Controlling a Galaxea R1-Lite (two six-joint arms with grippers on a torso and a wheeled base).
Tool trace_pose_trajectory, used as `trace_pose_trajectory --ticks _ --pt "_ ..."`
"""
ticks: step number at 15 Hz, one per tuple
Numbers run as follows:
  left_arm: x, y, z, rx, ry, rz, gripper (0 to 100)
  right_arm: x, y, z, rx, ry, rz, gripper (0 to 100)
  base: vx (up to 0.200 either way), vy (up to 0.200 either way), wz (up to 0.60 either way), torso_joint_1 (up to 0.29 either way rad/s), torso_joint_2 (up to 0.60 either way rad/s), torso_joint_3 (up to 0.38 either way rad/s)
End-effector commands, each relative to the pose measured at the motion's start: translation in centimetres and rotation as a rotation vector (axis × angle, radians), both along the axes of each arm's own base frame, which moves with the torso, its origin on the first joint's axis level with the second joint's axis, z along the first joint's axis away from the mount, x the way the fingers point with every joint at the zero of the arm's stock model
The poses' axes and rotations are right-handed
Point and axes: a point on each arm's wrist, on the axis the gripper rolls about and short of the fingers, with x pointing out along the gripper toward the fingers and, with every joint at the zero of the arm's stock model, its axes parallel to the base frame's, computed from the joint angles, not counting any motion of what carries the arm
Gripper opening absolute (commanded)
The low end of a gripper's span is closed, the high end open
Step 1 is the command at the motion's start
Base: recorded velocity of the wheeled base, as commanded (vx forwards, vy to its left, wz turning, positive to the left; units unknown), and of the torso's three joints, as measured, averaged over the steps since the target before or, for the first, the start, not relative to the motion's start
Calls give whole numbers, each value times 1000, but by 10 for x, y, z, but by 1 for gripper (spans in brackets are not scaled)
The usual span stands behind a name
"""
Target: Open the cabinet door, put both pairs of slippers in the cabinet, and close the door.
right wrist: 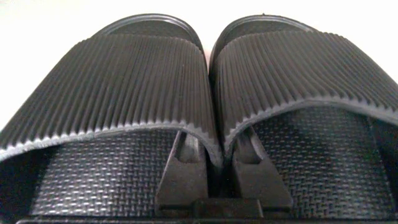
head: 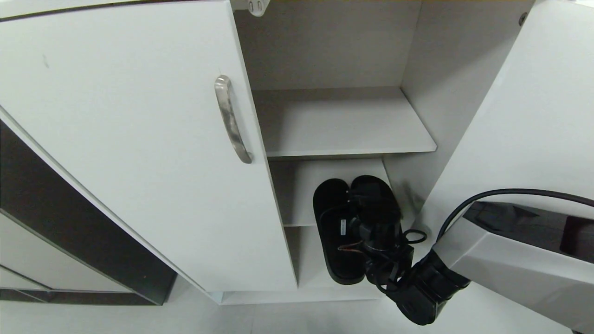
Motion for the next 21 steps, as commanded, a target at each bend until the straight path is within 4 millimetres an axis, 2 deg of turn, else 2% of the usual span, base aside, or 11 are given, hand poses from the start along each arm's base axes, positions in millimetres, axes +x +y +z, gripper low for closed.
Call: trace_pose_trajectory --ticks 1,3,8,15,21 --pt "0 0 0 0 1 -1 0 17 4 -9 -6 7 -20 0 0 0 0 0 0 0" --pt "0 0 0 0 2 -1 0 30 10 -10 -21 24 -29 0 0 0 0 0 0 0" --pt "0 0 0 -2 2 1 0 61 24 3 -17 28 -49 0 0 0 0 0 0 0" --pt "0 0 0 -3 1 -1 0 101 18 12 18 5 -108 0 0 0 0 0 0 0" --pt "0 0 0 -2 2 1 0 104 16 13 23 7 -112 0 0 0 0 0 0 0"
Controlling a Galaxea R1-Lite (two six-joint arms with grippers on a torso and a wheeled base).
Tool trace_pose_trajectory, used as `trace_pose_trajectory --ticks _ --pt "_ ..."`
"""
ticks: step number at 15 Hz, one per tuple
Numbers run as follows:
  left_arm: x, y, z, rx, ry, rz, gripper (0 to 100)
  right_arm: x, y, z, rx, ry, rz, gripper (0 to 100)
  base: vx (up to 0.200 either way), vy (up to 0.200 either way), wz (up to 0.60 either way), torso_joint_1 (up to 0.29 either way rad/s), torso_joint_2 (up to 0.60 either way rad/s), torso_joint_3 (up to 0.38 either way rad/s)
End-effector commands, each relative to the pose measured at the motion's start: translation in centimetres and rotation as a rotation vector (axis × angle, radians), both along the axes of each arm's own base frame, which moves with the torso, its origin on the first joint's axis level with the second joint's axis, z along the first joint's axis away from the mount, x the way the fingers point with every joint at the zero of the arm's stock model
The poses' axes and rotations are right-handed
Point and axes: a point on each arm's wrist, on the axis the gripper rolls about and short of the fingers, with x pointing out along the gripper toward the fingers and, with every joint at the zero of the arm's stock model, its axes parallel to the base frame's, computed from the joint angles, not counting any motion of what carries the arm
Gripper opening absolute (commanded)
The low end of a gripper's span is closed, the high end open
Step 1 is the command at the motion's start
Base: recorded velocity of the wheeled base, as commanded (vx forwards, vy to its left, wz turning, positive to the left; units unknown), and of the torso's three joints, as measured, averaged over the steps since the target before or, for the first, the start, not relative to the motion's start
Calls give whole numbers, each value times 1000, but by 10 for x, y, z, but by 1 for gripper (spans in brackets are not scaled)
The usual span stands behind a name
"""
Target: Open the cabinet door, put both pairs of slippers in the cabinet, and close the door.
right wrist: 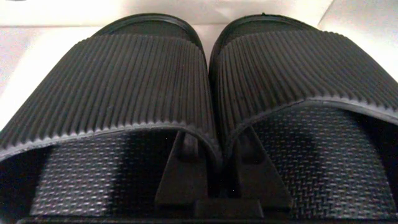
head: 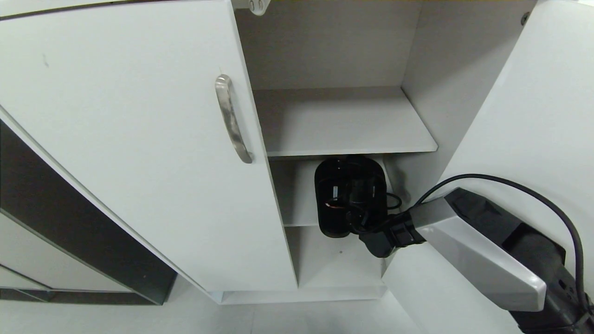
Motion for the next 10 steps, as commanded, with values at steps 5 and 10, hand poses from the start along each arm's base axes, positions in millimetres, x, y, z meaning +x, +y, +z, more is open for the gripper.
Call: trace_pose_trajectory --ticks 5,10 --pt "0 0 0 0 -1 1 0 0 0 -3 -3 5 0 100 0 0 0 0 0 0" --pt "0 0 0 0 -1 0 0 -26 -2 4 -32 42 35 100 0 0 0 0 0 0"
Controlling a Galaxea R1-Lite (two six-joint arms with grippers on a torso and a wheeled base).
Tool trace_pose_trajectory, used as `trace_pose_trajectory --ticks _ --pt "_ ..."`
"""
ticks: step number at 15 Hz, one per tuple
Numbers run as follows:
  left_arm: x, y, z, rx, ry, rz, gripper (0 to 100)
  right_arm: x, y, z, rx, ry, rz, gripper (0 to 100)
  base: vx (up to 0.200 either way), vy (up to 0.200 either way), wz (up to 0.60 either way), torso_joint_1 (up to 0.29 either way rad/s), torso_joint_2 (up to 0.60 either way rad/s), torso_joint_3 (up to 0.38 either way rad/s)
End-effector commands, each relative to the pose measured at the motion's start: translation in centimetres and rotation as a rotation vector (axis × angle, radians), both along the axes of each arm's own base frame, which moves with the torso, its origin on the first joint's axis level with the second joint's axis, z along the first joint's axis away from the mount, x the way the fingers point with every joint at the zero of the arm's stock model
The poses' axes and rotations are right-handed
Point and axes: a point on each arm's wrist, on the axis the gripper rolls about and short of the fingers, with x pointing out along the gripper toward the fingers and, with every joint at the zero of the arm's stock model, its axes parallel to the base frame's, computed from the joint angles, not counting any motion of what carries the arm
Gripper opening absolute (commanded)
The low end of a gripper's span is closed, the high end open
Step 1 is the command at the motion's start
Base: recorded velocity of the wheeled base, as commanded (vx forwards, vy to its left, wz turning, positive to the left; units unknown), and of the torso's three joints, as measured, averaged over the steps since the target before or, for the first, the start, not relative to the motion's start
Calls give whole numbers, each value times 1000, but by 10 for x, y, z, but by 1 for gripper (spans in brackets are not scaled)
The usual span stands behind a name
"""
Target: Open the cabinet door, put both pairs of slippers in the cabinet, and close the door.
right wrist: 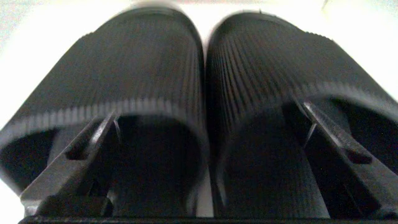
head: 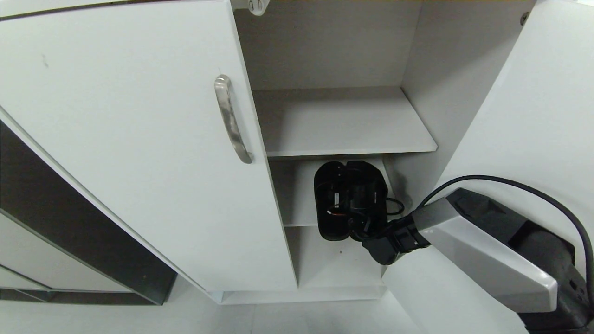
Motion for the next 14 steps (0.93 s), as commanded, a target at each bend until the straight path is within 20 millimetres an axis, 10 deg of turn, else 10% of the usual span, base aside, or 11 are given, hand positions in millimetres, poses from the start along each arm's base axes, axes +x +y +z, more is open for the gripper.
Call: trace_pose_trajectory --ticks 1,8,14 --pt "0 0 0 0 3 1 0 -19 -5 16 7 -9 15 100 0 0 0 0 0 0" --pt "0 0 0 -2 0 -1 0 -95 -23 31 26 -36 95 100 0 0 0 0 0 0" --pt "0 0 0 -5 0 -1 0 -114 -24 26 -4 1 187 100 0 0 0 0 0 0"
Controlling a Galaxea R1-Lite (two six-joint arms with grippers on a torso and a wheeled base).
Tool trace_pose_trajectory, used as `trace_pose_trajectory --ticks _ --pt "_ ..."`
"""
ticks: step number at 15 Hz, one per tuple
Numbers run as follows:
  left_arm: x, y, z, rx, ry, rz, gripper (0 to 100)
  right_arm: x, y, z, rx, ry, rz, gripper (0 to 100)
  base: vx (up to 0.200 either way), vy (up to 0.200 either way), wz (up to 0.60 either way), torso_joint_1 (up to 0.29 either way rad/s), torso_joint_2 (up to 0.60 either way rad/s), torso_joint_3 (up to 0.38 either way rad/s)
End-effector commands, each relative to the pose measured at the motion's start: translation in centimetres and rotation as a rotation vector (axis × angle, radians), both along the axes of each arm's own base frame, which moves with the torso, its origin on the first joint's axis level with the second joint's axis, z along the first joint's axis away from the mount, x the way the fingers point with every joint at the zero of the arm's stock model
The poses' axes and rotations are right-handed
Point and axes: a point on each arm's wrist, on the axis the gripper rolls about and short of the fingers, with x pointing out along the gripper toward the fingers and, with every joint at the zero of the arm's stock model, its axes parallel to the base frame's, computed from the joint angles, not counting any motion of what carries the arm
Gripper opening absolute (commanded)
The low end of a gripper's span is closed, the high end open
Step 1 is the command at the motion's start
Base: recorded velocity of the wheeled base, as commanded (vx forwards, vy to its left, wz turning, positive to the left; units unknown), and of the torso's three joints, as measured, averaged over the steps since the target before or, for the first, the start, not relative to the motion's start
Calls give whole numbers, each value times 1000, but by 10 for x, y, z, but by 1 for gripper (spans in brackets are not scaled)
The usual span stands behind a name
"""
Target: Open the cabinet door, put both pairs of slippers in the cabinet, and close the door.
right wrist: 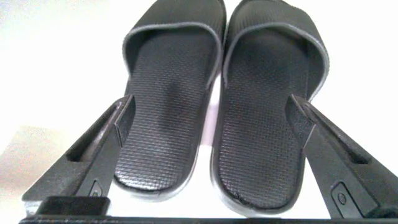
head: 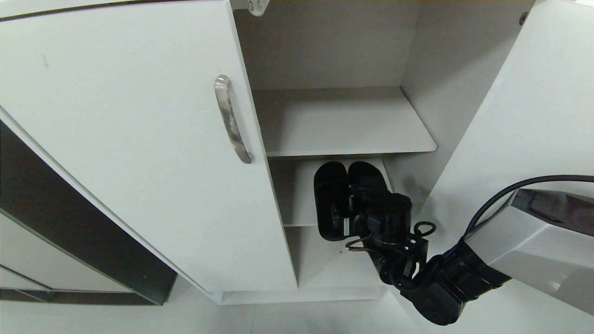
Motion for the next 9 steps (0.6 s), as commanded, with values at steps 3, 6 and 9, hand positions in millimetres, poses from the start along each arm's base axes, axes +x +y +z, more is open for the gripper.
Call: trace_pose_trajectory --ticks 3,6,9 --pt "0 0 0 1 2 -1 0 -3 -2 5 6 -6 8 100 -133 0 0 3 2 0" --pt "0 0 0 1 0 1 0 -6 -3 5 0 1 17 100 -200 0 0 2 2 4" --pt "0 0 0 1 2 -1 0 -6 -3 5 1 2 25 100 -200 0 0 4 1 4"
